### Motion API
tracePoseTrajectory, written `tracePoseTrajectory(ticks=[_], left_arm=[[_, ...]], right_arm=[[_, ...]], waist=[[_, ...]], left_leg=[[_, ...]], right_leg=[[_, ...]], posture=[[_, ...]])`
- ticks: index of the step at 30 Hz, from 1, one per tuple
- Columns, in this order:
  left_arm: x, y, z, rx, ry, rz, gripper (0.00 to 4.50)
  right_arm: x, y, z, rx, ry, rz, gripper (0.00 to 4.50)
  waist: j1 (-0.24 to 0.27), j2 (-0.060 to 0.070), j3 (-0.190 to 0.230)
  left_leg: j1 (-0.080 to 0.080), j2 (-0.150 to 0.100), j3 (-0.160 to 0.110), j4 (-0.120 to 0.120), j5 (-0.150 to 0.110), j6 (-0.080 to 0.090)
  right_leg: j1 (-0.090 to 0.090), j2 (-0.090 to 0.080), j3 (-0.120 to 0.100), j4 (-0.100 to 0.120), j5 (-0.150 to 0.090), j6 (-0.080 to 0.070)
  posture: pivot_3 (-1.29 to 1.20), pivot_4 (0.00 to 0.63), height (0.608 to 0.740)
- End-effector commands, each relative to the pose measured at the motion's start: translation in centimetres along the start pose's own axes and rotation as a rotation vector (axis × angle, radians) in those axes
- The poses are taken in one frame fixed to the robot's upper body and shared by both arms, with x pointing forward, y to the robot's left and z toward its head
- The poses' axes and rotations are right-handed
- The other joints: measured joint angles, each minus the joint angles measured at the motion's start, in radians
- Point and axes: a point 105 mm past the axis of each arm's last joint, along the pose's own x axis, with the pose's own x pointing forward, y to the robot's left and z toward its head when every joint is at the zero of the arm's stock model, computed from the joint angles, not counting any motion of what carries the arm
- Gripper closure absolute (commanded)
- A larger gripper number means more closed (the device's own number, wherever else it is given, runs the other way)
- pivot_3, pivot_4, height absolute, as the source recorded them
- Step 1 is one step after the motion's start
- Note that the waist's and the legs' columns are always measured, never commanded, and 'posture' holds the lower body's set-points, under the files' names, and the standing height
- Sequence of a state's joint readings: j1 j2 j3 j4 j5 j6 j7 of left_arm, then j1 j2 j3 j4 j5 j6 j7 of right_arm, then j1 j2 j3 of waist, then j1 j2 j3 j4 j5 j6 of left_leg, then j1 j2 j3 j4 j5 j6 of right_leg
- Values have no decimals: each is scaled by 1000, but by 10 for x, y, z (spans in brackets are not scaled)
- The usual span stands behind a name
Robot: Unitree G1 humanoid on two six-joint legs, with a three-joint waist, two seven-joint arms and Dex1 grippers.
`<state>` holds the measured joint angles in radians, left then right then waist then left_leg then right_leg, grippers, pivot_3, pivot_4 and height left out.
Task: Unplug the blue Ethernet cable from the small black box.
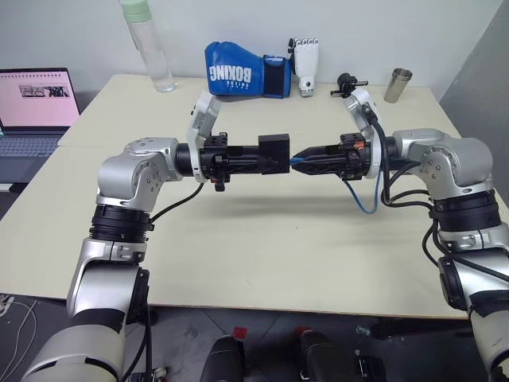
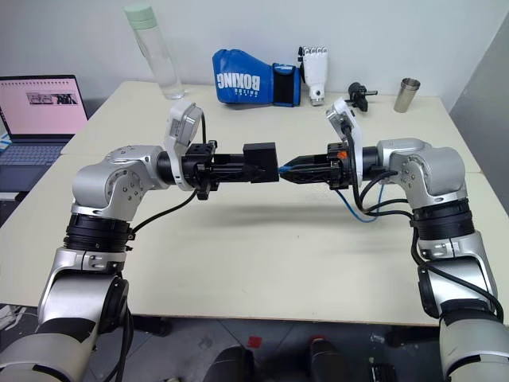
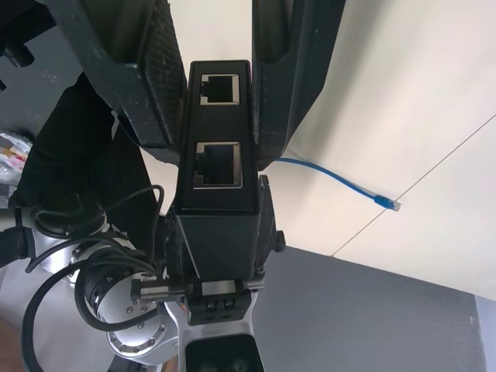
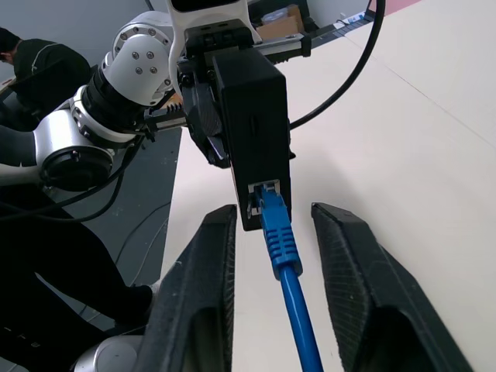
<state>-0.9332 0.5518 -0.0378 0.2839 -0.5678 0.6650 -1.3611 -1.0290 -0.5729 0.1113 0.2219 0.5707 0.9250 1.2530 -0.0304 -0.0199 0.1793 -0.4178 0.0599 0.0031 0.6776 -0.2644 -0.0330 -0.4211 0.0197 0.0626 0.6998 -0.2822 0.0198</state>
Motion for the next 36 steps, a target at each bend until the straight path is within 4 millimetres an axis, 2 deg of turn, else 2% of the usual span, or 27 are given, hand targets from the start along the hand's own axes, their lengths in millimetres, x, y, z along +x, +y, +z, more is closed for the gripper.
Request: tracePoseTrajectory(ticks=[1, 16, 19, 21, 24, 36], left_arm=[[2, -6, 10, 52, -6, -21, 3702], [4, -5, 11, 55, -9, -16, 3702], [3, -5, 11, 55, -11, -14, 3702], [4, -5, 11, 55, -12, -14, 3702], [3, -5, 11, 53, -12, -13, 3702], [3, -6, 9, 48, -10, -17, 3702]], right_arm=[[-1, 4, 15, -44, -26, 8, 2961], [-2, 1, 9, -59, -5, 0, 2961], [-1, 1, 11, -59, -11, -2, 3391], [-1, 0, 12, -57, -15, -4, 3903], [-1, 0, 12, -54, -17, -2, 4409], [-3, 1, 12, -50, -13, 3, 4410]], waist=[[0, 0, 0], [0, 0, 0], [0, 0, 0], [0, 0, 0], [0, 0, 0], [0, 0, 0]], left_leg=[[0, 0, 0, 0, 0, 0], [0, 0, 0, 0, 0, 0], [0, 0, 0, 0, 0, 0], [0, 0, 0, 0, 0, 0], [0, 0, 0, 0, 0, 0], [0, 0, 0, 0, 0, 0]], right_leg=[[0, 0, 0, 0, 0, 0], [0, 0, 0, 0, 0, 0], [0, 0, 0, 0, 0, 0], [0, 0, 0, 0, 0, 0], [0, 0, 0, 0, 0, 0], [0, 0, 0, 0, 0, 0]], posture=[[0, 150, 740], [0, 150, 740], [0, 150, 740], [0, 150, 740], [0, 150, 740], [0, 150, 740]])
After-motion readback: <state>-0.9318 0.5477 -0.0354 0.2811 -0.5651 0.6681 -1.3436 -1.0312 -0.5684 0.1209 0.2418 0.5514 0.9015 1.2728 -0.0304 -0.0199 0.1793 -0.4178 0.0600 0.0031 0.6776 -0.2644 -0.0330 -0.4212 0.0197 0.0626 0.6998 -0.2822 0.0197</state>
